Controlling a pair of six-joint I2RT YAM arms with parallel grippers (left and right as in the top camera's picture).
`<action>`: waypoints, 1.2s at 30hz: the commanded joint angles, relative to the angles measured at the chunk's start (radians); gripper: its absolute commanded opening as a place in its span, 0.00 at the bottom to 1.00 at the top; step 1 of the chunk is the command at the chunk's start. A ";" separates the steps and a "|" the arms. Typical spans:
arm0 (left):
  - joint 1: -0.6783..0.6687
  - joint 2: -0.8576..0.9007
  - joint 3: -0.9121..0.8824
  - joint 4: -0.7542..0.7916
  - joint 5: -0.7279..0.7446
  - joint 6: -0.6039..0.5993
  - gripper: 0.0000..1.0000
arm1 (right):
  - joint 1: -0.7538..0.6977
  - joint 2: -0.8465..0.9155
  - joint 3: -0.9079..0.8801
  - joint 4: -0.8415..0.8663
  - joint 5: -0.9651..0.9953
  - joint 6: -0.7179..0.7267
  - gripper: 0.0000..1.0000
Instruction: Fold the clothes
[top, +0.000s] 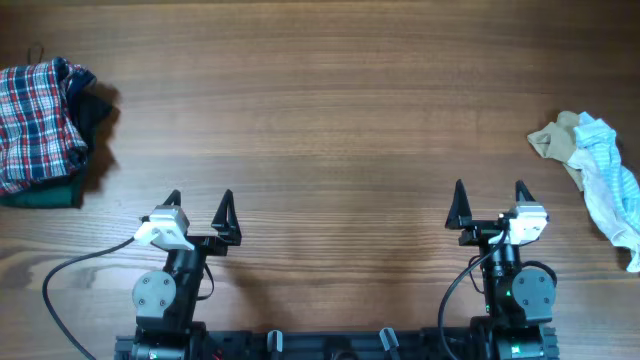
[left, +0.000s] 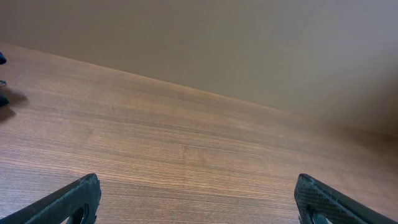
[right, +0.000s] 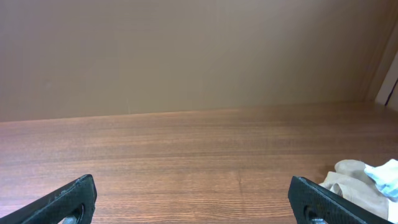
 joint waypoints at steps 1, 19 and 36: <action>0.006 -0.007 -0.004 -0.006 -0.010 0.005 1.00 | 0.000 -0.005 -0.001 0.003 -0.005 -0.007 1.00; 0.006 -0.007 -0.004 -0.006 -0.010 0.005 1.00 | 0.000 -0.005 -0.001 0.003 -0.006 -0.005 1.00; 0.006 -0.007 -0.004 -0.006 -0.010 0.005 1.00 | 0.000 0.039 0.158 -0.049 -0.098 0.256 1.00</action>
